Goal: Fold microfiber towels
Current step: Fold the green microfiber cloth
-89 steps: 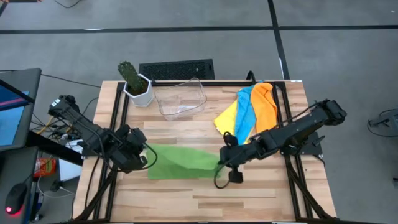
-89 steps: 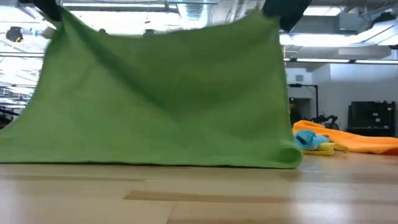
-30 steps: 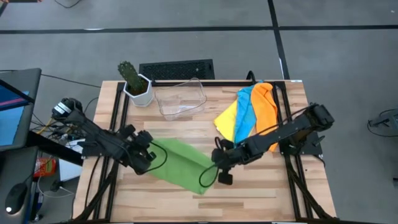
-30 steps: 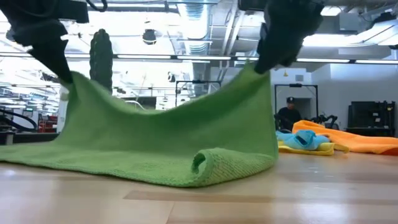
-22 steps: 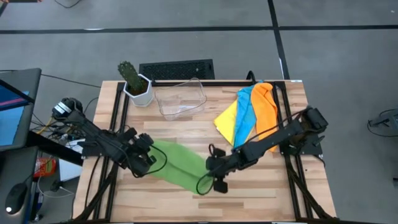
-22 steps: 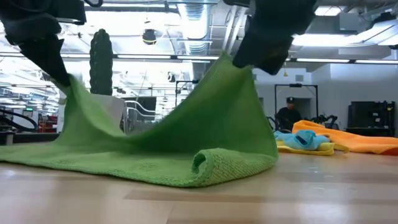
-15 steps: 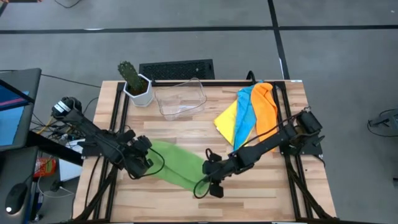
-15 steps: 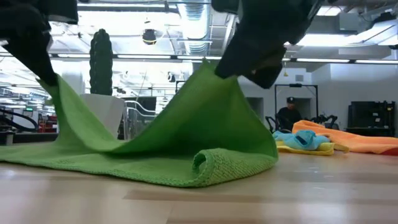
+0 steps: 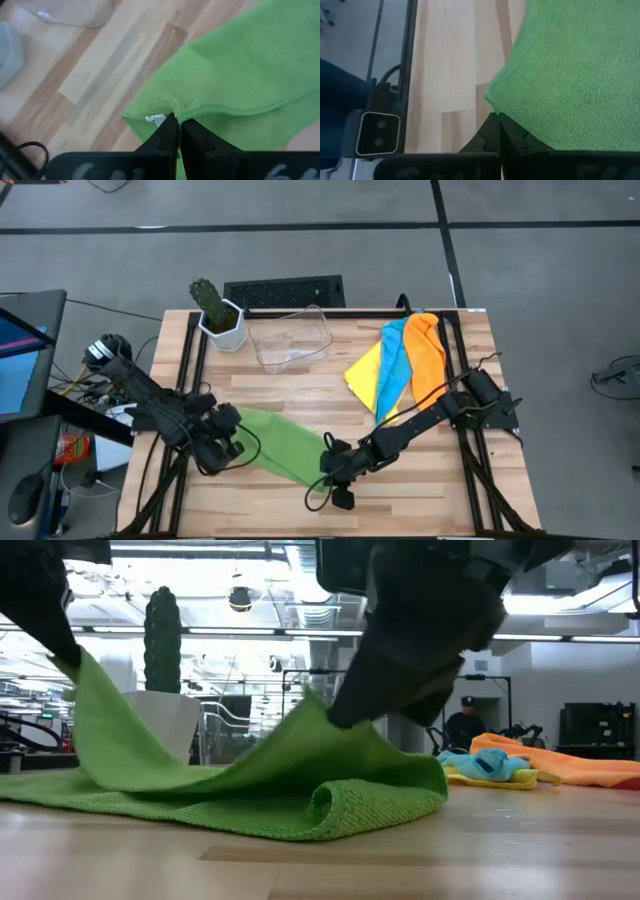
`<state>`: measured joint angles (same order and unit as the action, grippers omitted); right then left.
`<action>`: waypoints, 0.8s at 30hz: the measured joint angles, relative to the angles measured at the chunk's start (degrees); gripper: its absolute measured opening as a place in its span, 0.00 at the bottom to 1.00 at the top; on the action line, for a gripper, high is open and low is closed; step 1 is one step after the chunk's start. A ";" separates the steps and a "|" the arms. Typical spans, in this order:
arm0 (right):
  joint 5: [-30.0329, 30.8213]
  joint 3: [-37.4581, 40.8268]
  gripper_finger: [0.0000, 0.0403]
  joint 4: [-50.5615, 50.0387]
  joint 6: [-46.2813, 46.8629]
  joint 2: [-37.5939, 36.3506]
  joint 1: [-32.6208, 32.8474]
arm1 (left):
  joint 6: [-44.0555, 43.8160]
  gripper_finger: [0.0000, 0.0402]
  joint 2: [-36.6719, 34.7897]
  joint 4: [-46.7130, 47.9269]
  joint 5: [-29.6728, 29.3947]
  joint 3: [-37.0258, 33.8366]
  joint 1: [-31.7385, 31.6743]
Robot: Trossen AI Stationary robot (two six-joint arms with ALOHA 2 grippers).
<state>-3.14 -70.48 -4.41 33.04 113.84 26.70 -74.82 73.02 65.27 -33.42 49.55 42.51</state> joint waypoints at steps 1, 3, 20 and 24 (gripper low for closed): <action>0.02 -0.02 0.03 0.16 0.02 -0.04 0.02 | -0.01 0.00 0.23 -0.78 0.16 -0.38 0.15; 0.02 -0.03 0.03 -0.12 0.06 -0.07 0.07 | -0.01 0.00 0.23 -2.32 0.12 -1.48 0.77; 1.20 -0.02 0.03 -2.31 2.03 -1.91 1.93 | 0.34 0.00 -1.12 -11.90 7.11 -8.09 1.17; 3.19 -0.02 0.03 -2.74 0.41 -3.81 2.29 | 0.76 0.00 -2.51 -9.57 6.46 -5.68 1.62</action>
<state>0.06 -70.50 -7.15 33.45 110.04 28.99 -74.06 70.51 55.70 -26.96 43.88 44.12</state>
